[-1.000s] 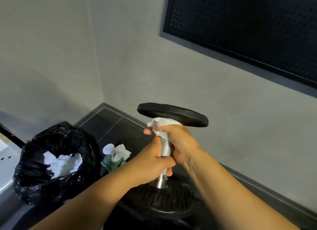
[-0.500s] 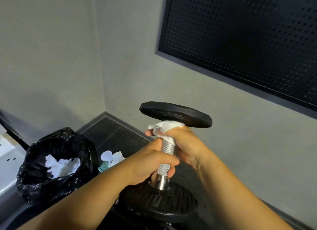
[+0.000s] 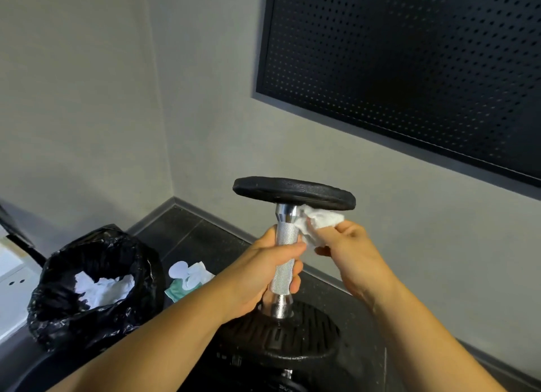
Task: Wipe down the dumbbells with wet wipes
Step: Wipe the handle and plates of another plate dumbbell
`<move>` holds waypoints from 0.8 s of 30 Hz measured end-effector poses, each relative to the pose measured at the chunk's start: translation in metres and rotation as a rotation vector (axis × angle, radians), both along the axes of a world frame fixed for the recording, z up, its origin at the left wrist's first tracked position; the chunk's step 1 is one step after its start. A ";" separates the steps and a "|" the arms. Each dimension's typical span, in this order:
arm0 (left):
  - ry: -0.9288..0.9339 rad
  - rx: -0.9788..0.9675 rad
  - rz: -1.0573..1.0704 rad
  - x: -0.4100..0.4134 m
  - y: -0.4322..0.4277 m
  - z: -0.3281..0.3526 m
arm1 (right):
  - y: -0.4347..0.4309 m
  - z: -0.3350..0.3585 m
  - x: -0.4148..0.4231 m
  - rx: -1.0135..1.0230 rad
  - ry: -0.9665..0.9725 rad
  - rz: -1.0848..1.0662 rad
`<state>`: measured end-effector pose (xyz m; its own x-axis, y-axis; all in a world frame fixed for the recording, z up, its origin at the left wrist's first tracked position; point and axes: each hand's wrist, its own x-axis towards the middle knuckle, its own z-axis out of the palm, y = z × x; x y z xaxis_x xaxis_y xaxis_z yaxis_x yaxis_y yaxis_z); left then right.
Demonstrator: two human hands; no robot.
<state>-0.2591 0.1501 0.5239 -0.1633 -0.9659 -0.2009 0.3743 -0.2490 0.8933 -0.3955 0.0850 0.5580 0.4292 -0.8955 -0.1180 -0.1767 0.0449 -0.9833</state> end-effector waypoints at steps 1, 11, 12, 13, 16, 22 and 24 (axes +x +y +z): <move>-0.011 0.014 0.011 -0.001 0.000 0.000 | 0.001 0.003 -0.005 -0.045 0.038 -0.040; -0.177 0.026 0.280 -0.011 -0.014 0.001 | 0.018 0.011 -0.034 -0.157 0.607 0.482; -0.181 0.018 0.305 -0.013 -0.016 0.000 | 0.020 0.007 -0.026 -0.220 0.760 0.550; -0.183 0.018 0.324 -0.016 -0.018 -0.001 | 0.020 0.003 -0.017 -0.285 0.925 0.594; -0.218 0.030 0.350 -0.020 -0.023 -0.002 | 0.013 -0.006 0.000 -0.250 1.016 0.522; -0.052 0.035 0.223 -0.004 -0.024 0.004 | -0.013 -0.019 -0.003 0.142 0.535 0.517; 0.007 0.053 0.236 -0.005 -0.024 0.007 | -0.016 -0.020 0.000 0.173 0.527 0.560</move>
